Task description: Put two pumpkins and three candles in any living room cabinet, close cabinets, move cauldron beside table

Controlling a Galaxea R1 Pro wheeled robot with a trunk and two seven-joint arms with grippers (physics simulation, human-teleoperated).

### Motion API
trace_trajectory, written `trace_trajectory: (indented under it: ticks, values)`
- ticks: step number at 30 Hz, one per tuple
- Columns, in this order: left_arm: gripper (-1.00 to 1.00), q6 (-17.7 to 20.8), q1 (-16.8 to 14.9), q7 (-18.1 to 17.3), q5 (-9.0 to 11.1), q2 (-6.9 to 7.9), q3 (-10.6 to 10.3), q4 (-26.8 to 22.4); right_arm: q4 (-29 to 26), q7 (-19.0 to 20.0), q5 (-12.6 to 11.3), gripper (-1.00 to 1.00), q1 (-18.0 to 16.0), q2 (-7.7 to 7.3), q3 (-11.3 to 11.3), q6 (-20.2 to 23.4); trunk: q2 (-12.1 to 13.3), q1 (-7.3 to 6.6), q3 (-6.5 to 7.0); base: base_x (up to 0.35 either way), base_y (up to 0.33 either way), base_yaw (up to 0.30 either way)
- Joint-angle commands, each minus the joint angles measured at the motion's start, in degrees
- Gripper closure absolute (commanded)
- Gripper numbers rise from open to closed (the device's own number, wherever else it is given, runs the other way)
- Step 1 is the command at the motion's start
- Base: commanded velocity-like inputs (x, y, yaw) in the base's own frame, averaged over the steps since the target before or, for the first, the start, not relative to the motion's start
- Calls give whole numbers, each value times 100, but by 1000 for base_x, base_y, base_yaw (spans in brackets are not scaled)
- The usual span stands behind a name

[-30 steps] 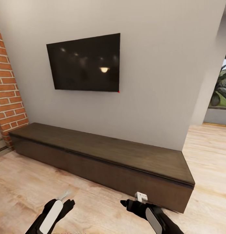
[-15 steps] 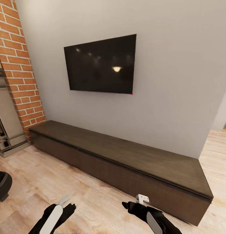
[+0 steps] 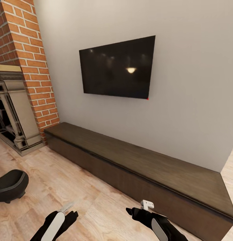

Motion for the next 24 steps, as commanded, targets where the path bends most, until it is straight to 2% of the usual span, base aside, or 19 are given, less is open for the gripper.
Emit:
trace_trajectory:
  ticks: [1, 7, 24]
  values:
    - [-100, 0, -3, 52, 52, 7, -25, -9, -7, -3, -32, -100, -2, -3, 12, 20, 39, -24, 11, 0, 0, 43]
    - [-100, 0, -3, 54, 52, 0, -25, -7, -7, 0, -30, -100, -2, 2, 14, 21, 279, -155, 116, 0, 0, 74]
    - [-100, 0, -3, 55, 61, -15, -51, -5, -5, -12, -29, -100, -2, 21, 15, 22, 961, -529, 421, 0, 0, 267]
